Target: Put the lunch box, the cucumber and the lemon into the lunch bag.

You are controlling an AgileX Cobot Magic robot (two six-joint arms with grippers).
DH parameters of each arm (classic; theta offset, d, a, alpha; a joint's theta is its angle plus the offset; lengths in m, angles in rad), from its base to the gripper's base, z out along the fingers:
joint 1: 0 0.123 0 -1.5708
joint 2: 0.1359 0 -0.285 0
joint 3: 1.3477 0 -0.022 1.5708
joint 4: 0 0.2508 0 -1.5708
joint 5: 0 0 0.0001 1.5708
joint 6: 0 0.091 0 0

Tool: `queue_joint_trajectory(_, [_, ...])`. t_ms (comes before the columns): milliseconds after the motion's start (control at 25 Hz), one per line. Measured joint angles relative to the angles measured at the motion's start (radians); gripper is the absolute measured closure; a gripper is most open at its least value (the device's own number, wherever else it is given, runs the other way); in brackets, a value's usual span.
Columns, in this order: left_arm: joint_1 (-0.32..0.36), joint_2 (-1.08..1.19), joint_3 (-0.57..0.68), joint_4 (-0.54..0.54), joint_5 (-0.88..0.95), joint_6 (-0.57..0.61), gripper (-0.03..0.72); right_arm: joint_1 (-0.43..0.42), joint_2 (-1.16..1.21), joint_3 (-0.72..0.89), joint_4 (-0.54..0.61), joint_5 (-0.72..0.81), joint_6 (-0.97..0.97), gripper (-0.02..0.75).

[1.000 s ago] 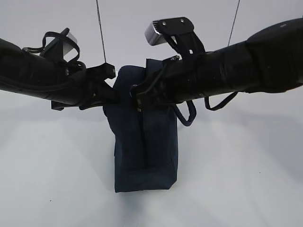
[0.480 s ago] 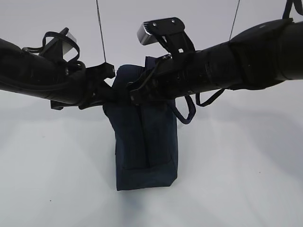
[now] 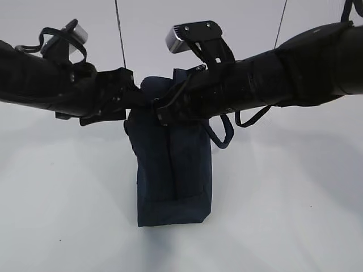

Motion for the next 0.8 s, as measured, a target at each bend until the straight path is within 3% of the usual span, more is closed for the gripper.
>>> queue_joint_trajectory(120, [0.0, -0.031, 0.002, 0.002, 0.033, 0.045, 0.112, 0.0, 0.002, -0.001, 0.0, 0.005, 0.0, 0.717])
queue_joint_trajectory(360, [0.0, -0.119, 0.105, -0.032, 0.048, 0.21, 0.096, 0.0, 0.002, -0.001, 0.0, 0.02, 0.0, 0.717])
queue_joint_trajectory(440, [0.0, -0.173, 0.196, -0.1, 0.018, 0.31, 0.097, 0.0, 0.002, -0.001, 0.0, 0.026, 0.0, 0.717])
queue_joint_trajectory(640, [0.0, -0.255, 0.346, -0.389, 0.007, 0.668, 0.097, 0.0, 0.002, -0.001, 0.002, 0.054, 0.0, 0.717])
queue_joint_trajectory(800, [0.0, -0.214, 0.367, -0.481, 0.07, 0.869, 0.097, 0.0, 0.002, -0.002, 0.026, 0.068, 0.0, 0.717])
